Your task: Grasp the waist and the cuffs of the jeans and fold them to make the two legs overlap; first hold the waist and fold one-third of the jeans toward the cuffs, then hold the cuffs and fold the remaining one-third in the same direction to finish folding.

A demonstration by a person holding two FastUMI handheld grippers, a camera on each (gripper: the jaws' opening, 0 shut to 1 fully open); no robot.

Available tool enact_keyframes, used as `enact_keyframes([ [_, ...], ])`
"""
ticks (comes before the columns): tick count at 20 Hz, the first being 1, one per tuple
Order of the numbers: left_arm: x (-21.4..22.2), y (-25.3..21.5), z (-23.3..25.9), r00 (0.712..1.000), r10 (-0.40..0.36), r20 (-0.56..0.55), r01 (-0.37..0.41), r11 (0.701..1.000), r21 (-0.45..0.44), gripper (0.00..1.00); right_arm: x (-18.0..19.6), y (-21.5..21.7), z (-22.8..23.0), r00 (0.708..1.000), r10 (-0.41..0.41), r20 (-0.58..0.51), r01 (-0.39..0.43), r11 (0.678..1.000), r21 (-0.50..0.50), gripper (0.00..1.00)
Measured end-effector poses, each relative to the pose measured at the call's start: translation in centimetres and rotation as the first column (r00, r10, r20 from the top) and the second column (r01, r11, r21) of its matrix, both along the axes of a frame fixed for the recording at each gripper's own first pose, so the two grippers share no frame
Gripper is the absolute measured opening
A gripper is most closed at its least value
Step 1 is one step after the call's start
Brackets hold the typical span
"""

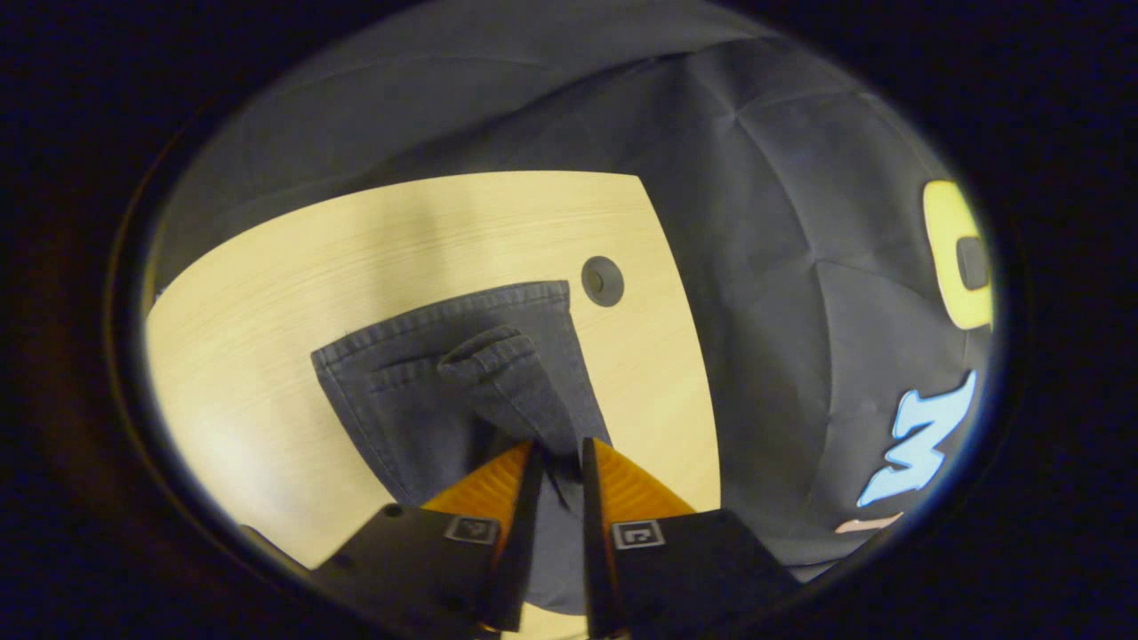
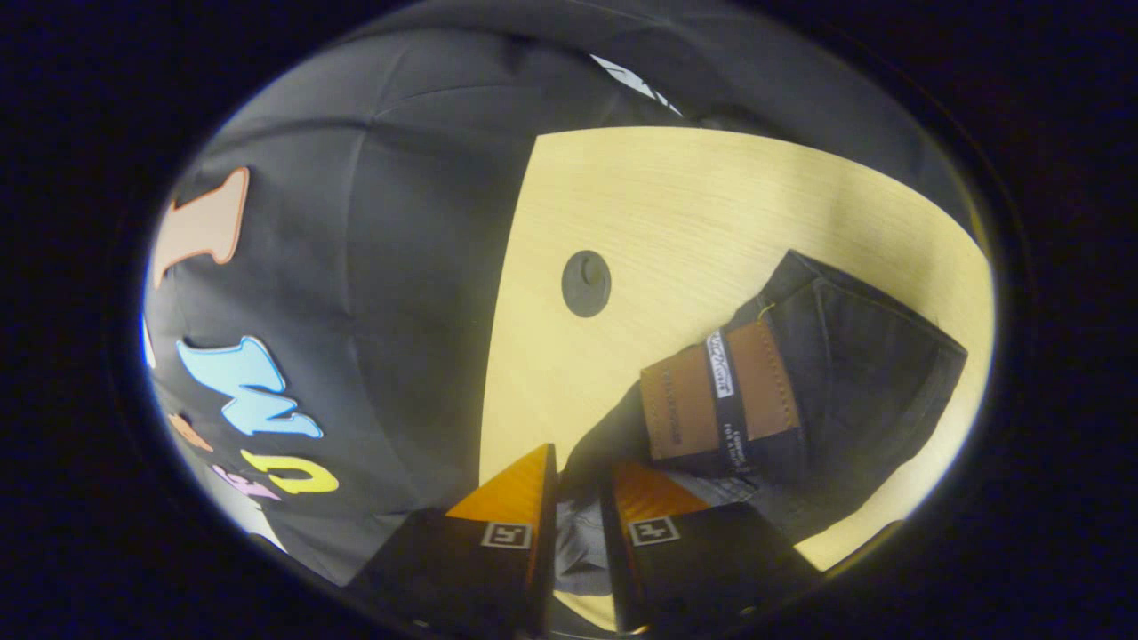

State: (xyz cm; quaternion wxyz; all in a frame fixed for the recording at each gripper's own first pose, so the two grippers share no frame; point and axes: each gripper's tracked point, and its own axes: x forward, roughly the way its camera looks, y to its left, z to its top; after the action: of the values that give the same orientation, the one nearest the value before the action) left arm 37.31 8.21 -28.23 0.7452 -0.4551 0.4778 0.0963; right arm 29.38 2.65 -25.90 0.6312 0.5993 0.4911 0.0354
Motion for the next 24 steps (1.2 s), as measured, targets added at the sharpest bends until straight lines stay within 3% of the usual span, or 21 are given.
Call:
enact_keyframes([
  [1, 0.0, -0.1, 0.3, 1.000, -0.023, 0.014, 0.022, 0.999, 0.027, 0.43, -0.2, -0.1, 0.3, 1.000, 0.002, 0.024, -0.001, 1.000, -0.027, 0.30],
  [2, -0.2, -0.2, 0.7, 0.999, -0.044, 0.026, 0.042, 0.998, 0.054, 0.40, -0.4, -0.2, 0.9, 0.999, 0.005, 0.050, -0.002, 0.998, -0.057, 0.34],
  [3, -0.5, -0.2, 1.1, 0.997, -0.060, 0.038, 0.057, 0.994, 0.092, 0.58, -0.8, -0.6, 1.3, 0.998, 0.014, 0.069, -0.007, 0.995, -0.096, 0.48],
  [4, -0.9, 0.2, 1.9, 0.996, -0.075, 0.051, 0.068, 0.989, 0.135, 0.77, -1.2, -1.3, 1.7, 0.995, 0.025, 0.094, -0.011, 0.990, -0.141, 0.51],
  [5, -0.8, 0.5, 1.9, 0.994, -0.087, 0.065, 0.075, 0.982, 0.171, 0.95, -2.0, -1.5, 1.8, 0.993, 0.033, 0.112, -0.012, 0.983, -0.186, 0.68],
  [6, -0.9, 0.5, 2.7, 0.992, -0.096, 0.086, 0.077, 0.978, 0.195, 1.00, -2.5, -2.3, 2.0, 0.992, 0.027, 0.126, 0.002, 0.974, -0.225, 0.78],
  [11, -3.2, 0.2, 6.1, 0.971, -0.138, 0.196, 0.073, 0.950, 0.305, 1.00, -6.8, -7.5, 1.9, 0.983, -0.069, 0.172, 0.130, 0.918, -0.375, 0.82],
  [12, -3.7, -0.1, 6.9, 0.963, -0.150, 0.225, 0.071, 0.944, 0.323, 0.94, -7.8, -8.3, 1.7, 0.981, -0.087, 0.176, 0.151, 0.907, -0.393, 0.83],
  [13, -4.2, -0.3, 7.6, 0.955, -0.160, 0.249, 0.068, 0.937, 0.344, 1.00, -8.9, -8.9, 1.3, 0.980, -0.099, 0.174, 0.164, 0.896, -0.412, 0.83],
  [14, -4.9, -0.6, 8.6, 0.945, -0.174, 0.277, 0.065, 0.930, 0.362, 0.94, -9.9, -9.4, 0.8, 0.979, -0.112, 0.168, 0.175, 0.887, -0.427, 0.83],
  [15, -5.7, -1.1, 9.3, 0.934, -0.191, 0.303, 0.065, 0.922, 0.382, 1.00, -10.7, -9.8, 0.1, 0.979, -0.126, 0.159, 0.184, 0.881, -0.436, 0.83],
  [16, -6.9, -1.8, 10.3, 0.922, -0.207, 0.328, 0.062, 0.913, 0.403, 0.94, -11.4, -9.9, -0.6, 0.980, -0.142, 0.139, 0.189, 0.880, -0.435, 0.85],
  [17, -7.4, -2.2, 11.1, 0.906, -0.228, 0.356, 0.059, 0.902, 0.427, 1.00, -11.9, -10.0, -1.3, 0.978, -0.166, 0.128, 0.205, 0.880, -0.429, 0.86],
  [20, -11.1, -3.6, 14.6, 0.853, -0.283, 0.438, 0.037, 0.871, 0.489, 1.00, -12.2, -9.9, -3.5, 0.966, -0.243, 0.083, 0.256, 0.886, -0.386, 0.90],
  [22, -12.4, -4.0, 15.9, 0.826, -0.285, 0.486, 0.013, 0.872, 0.490, 1.00, -12.1, -9.1, -4.4, 0.963, -0.263, 0.063, 0.269, 0.905, -0.330, 0.90],
  [23, -13.1, -3.5, 16.4, 0.813, -0.287, 0.507, -0.002, 0.868, 0.496, 1.00, -11.5, -8.6, -4.8, 0.958, -0.281, 0.057, 0.284, 0.908, -0.307, 0.82],
  [24, -13.7, -3.2, 17.1, 0.800, -0.295, 0.522, -0.018, 0.859, 0.512, 1.00, -10.9, -8.4, -4.8, 0.950, -0.307, 0.060, 0.311, 0.906, -0.286, 0.90],
])
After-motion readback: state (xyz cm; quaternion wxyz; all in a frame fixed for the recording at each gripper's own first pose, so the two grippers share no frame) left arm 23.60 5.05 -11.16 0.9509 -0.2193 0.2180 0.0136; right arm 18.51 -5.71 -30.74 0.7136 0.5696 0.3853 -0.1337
